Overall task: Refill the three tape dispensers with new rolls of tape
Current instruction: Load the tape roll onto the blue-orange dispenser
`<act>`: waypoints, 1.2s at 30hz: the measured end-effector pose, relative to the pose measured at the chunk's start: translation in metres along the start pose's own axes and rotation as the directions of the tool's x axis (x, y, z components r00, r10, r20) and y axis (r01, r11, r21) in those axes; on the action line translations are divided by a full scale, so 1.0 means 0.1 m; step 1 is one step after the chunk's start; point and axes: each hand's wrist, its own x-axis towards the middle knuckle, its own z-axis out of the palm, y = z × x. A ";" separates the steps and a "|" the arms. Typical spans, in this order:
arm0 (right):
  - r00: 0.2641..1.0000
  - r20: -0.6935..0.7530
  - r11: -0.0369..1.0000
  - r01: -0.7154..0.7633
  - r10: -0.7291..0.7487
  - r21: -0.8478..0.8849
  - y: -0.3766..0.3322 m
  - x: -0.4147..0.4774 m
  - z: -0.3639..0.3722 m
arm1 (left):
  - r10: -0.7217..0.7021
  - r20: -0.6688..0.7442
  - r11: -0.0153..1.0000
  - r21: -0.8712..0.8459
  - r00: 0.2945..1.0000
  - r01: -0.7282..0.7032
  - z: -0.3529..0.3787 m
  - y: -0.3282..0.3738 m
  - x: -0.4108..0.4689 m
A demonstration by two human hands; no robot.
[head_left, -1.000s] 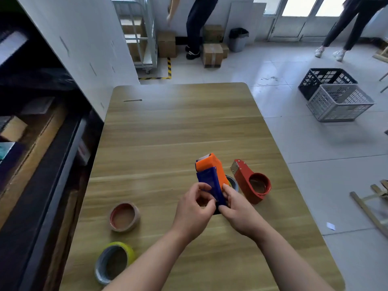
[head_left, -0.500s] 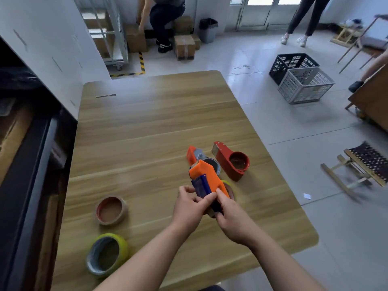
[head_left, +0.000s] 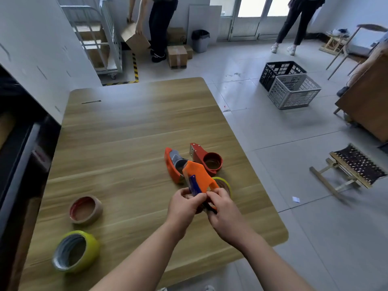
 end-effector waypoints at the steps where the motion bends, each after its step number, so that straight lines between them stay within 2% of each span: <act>1: 1.000 -0.014 0.999 0.025 -0.025 -0.043 0.06 -0.03 -0.04 | 0.011 0.000 1.000 -0.011 1.000 -0.011 0.06 0.00 -0.01; 4: 0.990 -0.078 0.988 0.109 -0.118 -0.107 0.19 -0.15 -0.17 | 0.052 0.017 0.996 -0.069 0.999 -0.050 0.26 0.00 -0.05; 7: 0.939 -0.251 0.932 0.143 -0.234 -0.333 0.31 -0.26 -0.31 | 0.062 0.058 0.991 -0.124 0.996 -0.054 0.40 -0.02 -0.09; 8: 0.927 -0.288 0.933 0.140 -0.242 -0.332 0.35 -0.30 -0.37 | 0.052 0.075 0.988 -0.147 0.996 -0.041 0.43 -0.03 -0.10; 9: 0.927 -0.312 0.962 0.135 -0.207 -0.239 0.36 -0.35 -0.43 | 0.042 0.098 0.985 -0.170 0.994 -0.025 0.46 -0.04 -0.11; 10: 0.934 -0.332 0.991 0.119 -0.132 -0.059 0.35 -0.40 -0.50 | 0.035 0.127 0.981 -0.193 0.991 -0.010 0.48 -0.05 -0.13; 12: 0.937 -0.331 0.939 0.010 0.111 0.344 0.37 -0.47 -0.66 | 0.020 0.203 0.975 -0.223 0.979 0.026 0.52 -0.08 -0.16; 14: 0.920 -0.166 0.735 -0.166 0.355 0.658 0.43 -0.47 -0.79 | -0.004 0.283 0.974 -0.218 0.959 0.069 0.58 -0.12 -0.20; 15: 0.909 -0.039 0.605 -0.243 0.414 0.758 0.49 -0.47 -0.83 | -0.017 0.318 0.975 -0.204 0.948 0.086 0.60 -0.15 -0.23; 16: 0.893 0.077 0.497 -0.317 0.443 0.808 0.54 -0.47 -0.87 | -0.029 0.348 0.978 -0.184 0.937 0.099 0.63 -0.18 -0.25; 18: 0.858 0.212 0.405 -0.421 0.468 0.812 0.62 -0.49 -0.90 | -0.054 0.381 0.983 -0.145 0.923 0.117 0.66 -0.24 -0.28; 20: 0.832 0.224 0.391 -0.454 0.508 0.800 0.70 -0.54 -0.86 | -0.085 0.397 0.979 -0.140 0.914 0.152 0.69 -0.35 -0.31; 23: 0.801 0.136 0.378 -0.416 0.584 0.827 0.82 -0.60 -0.73 | -0.145 0.392 0.942 -0.227 0.909 0.248 0.79 -0.58 -0.33; 27: 0.790 0.020 0.471 -0.385 0.613 0.794 0.94 -0.69 -0.60 | -0.221 0.337 0.897 -0.299 0.915 0.327 0.96 -0.83 -0.32; 32: 0.777 -0.114 0.577 -0.352 0.620 0.737 1.06 -0.84 -0.53 | -0.159 0.273 0.947 -0.231 0.949 0.225 1.13 -0.94 -0.34; 36: 0.744 -0.211 0.609 -0.314 0.635 0.728 1.17 -0.95 -0.53 | -0.178 0.212 0.943 -0.244 0.961 0.228 1.25 -1.14 -0.32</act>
